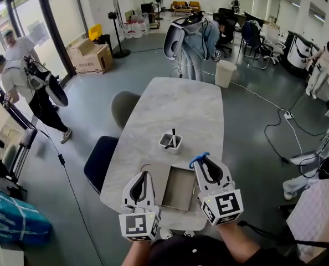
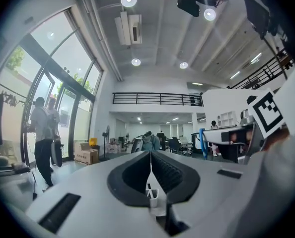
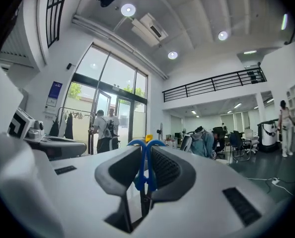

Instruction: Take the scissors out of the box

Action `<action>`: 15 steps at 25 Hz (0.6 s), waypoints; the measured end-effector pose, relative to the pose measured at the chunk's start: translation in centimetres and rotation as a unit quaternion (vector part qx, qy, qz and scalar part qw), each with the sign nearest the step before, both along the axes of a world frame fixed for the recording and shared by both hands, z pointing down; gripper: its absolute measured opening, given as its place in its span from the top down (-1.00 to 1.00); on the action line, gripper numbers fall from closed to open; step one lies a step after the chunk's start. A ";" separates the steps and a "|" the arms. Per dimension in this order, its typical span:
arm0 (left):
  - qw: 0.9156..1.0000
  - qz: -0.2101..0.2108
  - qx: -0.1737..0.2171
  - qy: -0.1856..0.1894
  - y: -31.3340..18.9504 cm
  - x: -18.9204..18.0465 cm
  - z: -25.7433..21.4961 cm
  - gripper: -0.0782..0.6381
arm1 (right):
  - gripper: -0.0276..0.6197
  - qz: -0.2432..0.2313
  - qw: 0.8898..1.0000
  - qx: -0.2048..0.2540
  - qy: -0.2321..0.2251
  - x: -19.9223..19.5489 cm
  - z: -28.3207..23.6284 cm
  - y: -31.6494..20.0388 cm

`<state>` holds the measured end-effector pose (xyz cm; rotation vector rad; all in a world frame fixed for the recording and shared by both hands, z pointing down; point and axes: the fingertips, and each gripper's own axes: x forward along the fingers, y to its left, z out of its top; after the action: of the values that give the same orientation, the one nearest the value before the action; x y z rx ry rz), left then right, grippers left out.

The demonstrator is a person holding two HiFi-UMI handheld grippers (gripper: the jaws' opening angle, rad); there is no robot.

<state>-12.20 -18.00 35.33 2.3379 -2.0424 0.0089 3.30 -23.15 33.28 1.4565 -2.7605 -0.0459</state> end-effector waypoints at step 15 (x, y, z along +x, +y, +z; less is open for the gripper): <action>1.000 0.001 0.024 -0.018 0.9 0.2 -1.5 0.73 | 0.72 0.005 0.999 0.016 -0.028 1.3 0.1 1.9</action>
<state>-11.97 -17.07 33.88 2.3843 -2.0785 0.0022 4.64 -21.25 33.36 1.5028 -2.8078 -0.0498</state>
